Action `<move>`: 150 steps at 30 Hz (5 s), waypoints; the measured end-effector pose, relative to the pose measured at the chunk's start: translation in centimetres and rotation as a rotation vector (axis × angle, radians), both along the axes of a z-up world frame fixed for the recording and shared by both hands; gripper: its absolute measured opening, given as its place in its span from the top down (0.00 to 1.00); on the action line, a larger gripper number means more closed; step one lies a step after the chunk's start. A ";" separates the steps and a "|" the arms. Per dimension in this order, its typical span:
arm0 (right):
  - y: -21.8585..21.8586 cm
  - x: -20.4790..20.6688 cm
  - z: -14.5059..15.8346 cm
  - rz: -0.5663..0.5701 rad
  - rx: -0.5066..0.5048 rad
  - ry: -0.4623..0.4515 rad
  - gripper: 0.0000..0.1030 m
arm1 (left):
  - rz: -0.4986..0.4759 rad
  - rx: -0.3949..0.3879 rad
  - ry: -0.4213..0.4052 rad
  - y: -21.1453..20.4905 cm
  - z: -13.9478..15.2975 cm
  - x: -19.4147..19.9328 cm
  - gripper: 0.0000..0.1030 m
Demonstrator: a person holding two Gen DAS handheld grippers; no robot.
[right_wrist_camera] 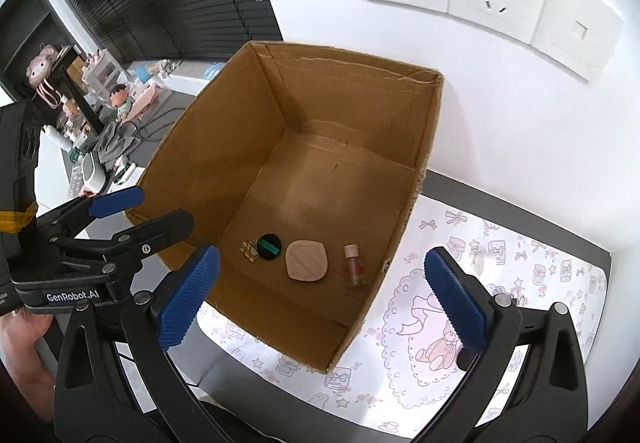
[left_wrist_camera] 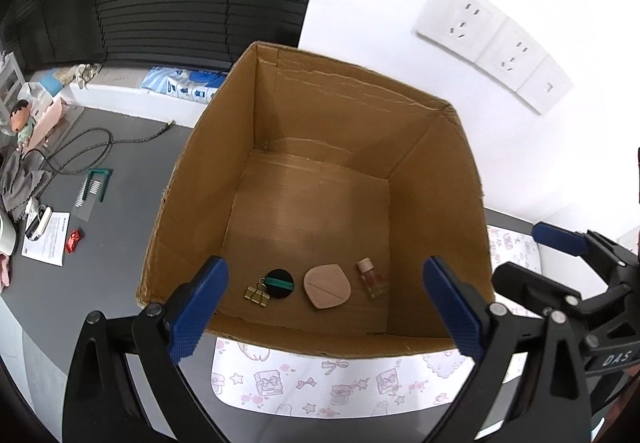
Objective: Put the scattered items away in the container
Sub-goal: 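Open both grippers and move both tools back over the mat, then grasp the white spray bottle with the left gripper while the right grasps the white cable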
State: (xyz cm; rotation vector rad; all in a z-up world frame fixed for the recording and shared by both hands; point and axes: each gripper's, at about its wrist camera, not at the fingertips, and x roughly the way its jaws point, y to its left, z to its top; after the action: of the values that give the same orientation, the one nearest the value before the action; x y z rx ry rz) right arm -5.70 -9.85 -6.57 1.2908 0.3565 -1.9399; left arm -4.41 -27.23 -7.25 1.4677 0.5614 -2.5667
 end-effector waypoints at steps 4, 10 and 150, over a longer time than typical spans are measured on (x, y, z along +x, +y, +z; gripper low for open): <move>1.3 0.2 0.5 -0.023 -0.011 0.010 0.00 | -0.022 -0.019 0.021 1.2 0.8 0.5 0.06; 4.4 0.3 1.2 -0.078 -0.020 0.034 0.00 | -0.073 -0.028 0.046 3.3 1.7 0.7 0.06; 25.2 -15.7 -25.6 -0.178 0.261 -0.283 0.80 | -0.264 0.020 -0.426 28.3 -23.6 -16.3 0.48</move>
State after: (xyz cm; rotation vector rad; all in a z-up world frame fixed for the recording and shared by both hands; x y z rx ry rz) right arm -21.40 15.33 -32.15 1.7961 0.3705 -1.8636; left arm -20.66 1.04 -30.82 2.1406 0.3529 -2.3076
